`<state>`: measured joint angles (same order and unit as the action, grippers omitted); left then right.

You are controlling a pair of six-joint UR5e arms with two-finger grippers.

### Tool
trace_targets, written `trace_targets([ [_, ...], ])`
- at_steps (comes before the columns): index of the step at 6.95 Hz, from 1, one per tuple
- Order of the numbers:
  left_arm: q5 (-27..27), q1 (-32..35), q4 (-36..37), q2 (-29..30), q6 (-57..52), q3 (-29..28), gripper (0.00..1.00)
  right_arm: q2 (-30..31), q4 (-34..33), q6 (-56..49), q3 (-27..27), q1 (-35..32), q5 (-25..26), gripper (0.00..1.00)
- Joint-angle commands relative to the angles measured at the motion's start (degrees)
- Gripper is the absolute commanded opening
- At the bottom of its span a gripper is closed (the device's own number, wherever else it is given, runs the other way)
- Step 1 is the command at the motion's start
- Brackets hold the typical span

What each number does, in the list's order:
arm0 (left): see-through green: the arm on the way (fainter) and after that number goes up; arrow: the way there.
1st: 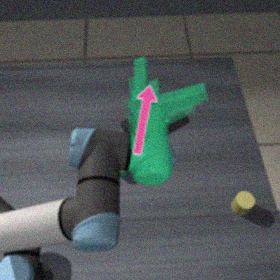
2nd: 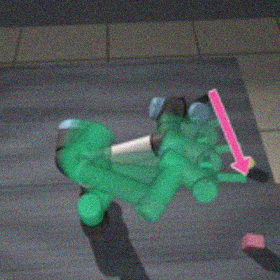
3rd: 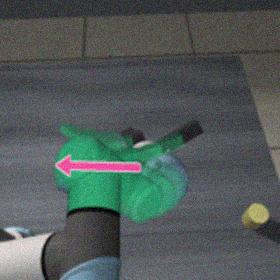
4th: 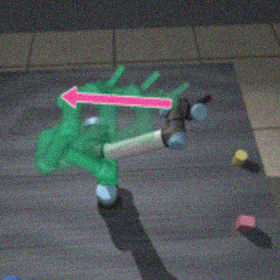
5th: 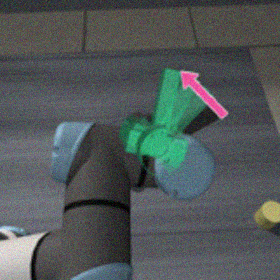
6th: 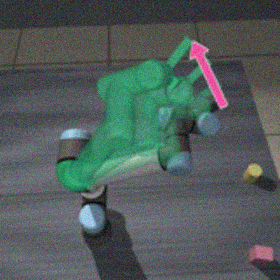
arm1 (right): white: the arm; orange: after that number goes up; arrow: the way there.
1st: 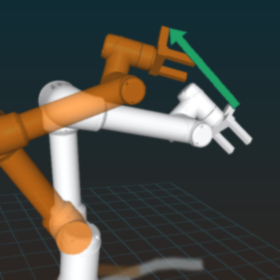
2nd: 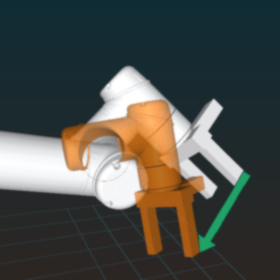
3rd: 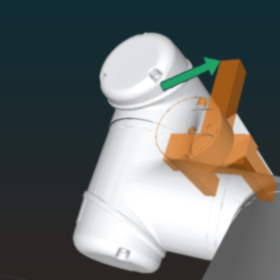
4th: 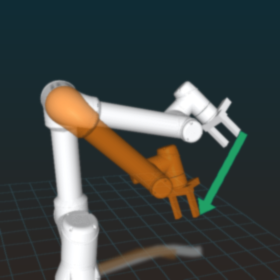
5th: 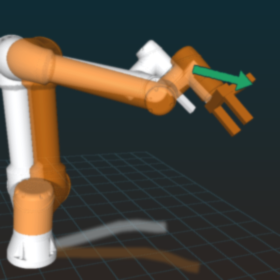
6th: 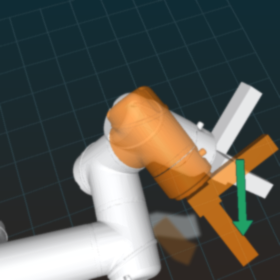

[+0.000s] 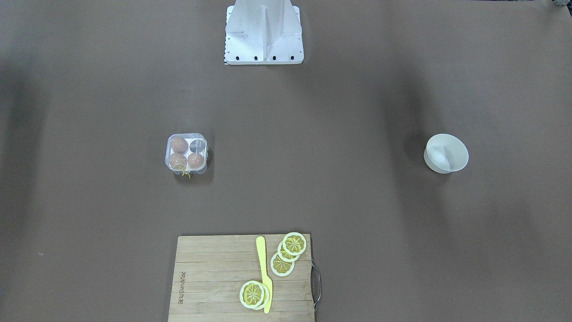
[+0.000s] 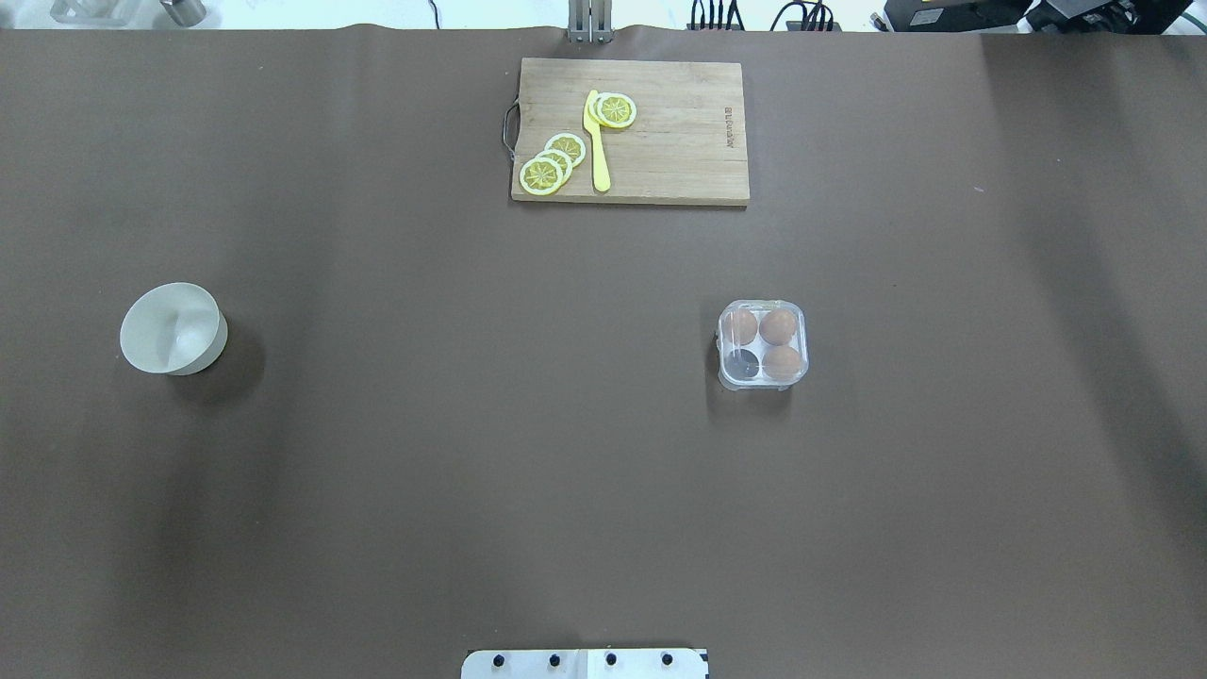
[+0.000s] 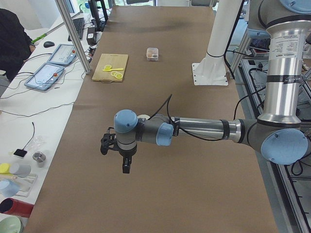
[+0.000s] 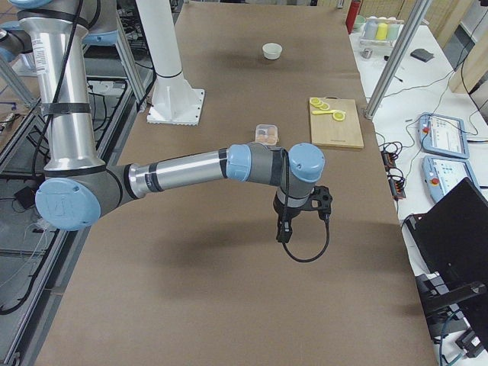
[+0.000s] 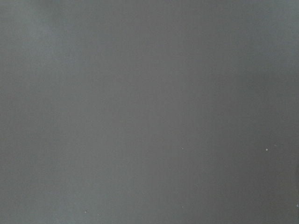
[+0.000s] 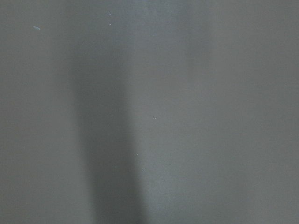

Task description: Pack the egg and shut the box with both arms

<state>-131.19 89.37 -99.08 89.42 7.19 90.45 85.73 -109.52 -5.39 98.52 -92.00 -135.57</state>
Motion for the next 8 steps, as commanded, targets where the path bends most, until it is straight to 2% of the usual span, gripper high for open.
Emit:
trace_targets([
  [1,-5.0,2.2,2.3,0.9,0.5,-2.1,0.98,0.4,0.0,-0.5,-0.9,-1.1,0.0,1.0],
  [2,-6.3,2.4,4.9,1.4,0.5,-1.2,0.98,0.4,0.4,-0.4,-1.0,-1.3,0.0,1.0],
  [5,-6.2,2.4,5.1,1.6,0.6,0.1,0.98,2.3,5.0,-0.2,-1.1,-1.4,0.0,1.0],
  [8,-6.0,2.5,5.1,0.9,0.6,0.4,0.98,2.3,5.5,-0.1,-1.8,-1.4,0.0,1.0],
])
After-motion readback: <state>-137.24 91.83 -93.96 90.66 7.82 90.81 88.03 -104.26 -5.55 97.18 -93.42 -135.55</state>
